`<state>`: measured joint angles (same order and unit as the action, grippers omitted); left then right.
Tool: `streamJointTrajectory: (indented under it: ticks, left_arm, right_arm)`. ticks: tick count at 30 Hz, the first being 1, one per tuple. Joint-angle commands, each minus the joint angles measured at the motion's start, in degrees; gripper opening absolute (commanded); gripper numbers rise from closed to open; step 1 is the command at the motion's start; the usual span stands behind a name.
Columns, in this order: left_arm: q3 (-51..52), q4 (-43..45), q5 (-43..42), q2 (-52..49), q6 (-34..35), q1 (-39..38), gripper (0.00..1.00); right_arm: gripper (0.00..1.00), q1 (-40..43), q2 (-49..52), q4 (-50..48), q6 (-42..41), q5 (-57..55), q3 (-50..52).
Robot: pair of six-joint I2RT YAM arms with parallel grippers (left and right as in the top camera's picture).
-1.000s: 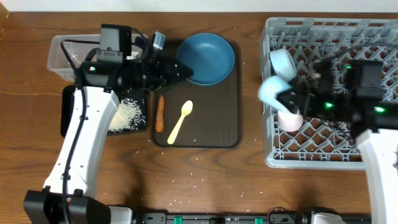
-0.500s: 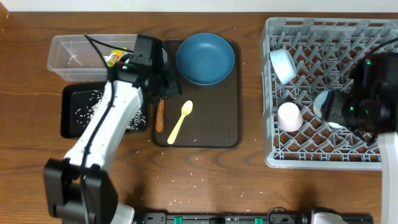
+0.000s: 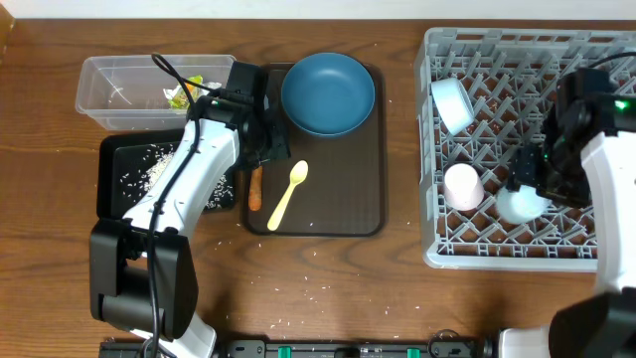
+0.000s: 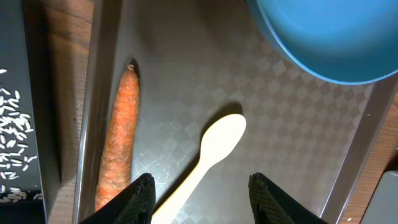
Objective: Sort waste into correct bins and load items into the dishwasher rack
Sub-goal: 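Place the light-blue cup in the dish rack with the right gripper, then grasp the carrot with the left gripper and drop it onto the black tray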
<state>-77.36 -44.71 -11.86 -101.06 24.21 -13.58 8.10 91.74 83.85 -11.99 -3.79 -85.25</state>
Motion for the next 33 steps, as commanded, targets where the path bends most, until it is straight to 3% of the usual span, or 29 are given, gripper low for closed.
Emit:
streamJointTrajectory:
  ticks: [1, 9, 15, 19, 25, 33]
  left_arm:
    - [0.24, -0.02, 0.79, -0.13, 0.55, -0.11, 0.51]
    - [0.24, -0.04, 0.79, -0.13, 0.52, -0.11, 0.51]
    - [0.22, -0.04, 0.79, -0.11, 0.5, -0.11, 0.51]
    - [-0.87, -2.43, 0.87, 0.61, -2.32, -0.11, 0.51]
    - [-2.25, -4.81, 5.16, 5.97, -2.71, -0.11, 0.51]
    - [-1.84, -8.92, 8.63, 9.25, -6.38, -0.11, 0.51]
  right_arm:
    - [0.73, 0.61, 3.08, -0.74, -0.42, 0.17, 0.63]
    - [0.81, 1.14, 8.15, -2.82, -0.42, 0.17, 0.61]
    - [0.85, 1.16, 5.7, -3.56, -0.07, 1.79, -2.93]
    - [0.83, 0.26, 1.66, -2.89, 3.06, 9.2, -8.44]
    - [0.8, -9.2, -5.09, -11.13, 0.85, 13.88, -10.14]
    - [0.81, -22.88, -2.97, -20.61, -4.76, 13.07, -8.35]
